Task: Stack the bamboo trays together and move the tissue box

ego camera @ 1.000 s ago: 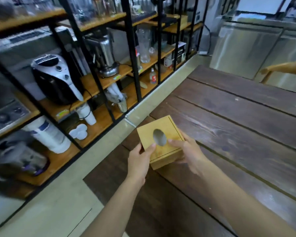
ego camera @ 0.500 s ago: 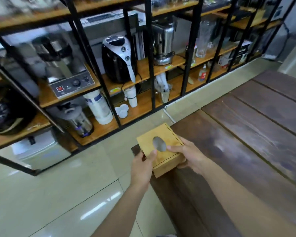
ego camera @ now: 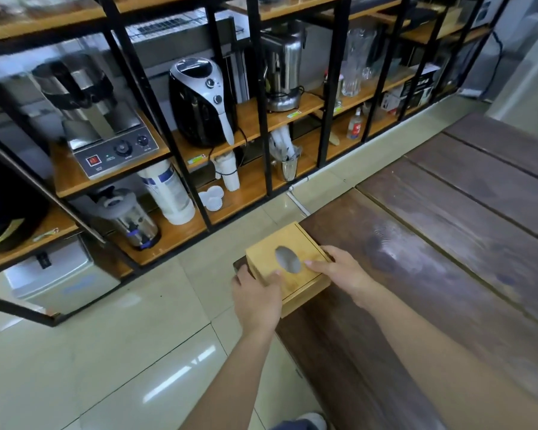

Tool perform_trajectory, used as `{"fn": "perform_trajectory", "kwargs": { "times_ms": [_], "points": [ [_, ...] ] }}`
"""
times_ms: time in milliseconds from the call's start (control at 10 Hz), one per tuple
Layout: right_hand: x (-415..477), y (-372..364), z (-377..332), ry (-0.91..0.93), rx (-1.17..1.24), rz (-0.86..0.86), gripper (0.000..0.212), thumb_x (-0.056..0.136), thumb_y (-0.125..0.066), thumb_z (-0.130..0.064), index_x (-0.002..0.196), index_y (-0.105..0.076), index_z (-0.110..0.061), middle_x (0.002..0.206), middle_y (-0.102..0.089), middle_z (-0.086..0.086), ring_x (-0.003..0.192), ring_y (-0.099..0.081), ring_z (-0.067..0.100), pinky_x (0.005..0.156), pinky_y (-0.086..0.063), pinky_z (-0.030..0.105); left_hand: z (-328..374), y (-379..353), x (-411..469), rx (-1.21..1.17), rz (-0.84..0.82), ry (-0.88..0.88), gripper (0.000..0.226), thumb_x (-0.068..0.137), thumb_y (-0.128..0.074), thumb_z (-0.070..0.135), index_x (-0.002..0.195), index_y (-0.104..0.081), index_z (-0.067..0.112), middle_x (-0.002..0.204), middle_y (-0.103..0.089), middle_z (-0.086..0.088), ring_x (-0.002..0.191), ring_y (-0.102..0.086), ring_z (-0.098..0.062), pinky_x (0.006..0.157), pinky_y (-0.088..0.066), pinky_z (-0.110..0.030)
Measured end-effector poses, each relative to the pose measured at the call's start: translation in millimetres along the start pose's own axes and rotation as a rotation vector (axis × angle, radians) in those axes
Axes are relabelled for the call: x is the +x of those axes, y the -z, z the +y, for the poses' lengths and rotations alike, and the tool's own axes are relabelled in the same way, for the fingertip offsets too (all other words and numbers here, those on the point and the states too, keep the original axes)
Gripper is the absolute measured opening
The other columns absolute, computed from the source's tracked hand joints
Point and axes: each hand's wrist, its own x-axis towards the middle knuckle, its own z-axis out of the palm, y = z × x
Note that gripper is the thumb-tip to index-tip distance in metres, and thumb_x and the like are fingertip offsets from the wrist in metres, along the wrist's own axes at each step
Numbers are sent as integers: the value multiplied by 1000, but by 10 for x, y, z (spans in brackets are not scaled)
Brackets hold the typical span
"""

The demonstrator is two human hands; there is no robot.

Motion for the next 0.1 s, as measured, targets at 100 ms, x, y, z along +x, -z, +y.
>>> {"fn": "perform_trajectory", "kwargs": {
  "times_ms": [100],
  "points": [
    [-82,146,-36,84,-217,82,67,81,-62,-43,137,-36,-18,141,-44,5,126,-43,23,101,-38,37,193,14,-38,265,59,-274,61,87,-59,36,139,-37,12,143,-43,-11,129,-43,-28,104,-42,-45]
  ]
}}
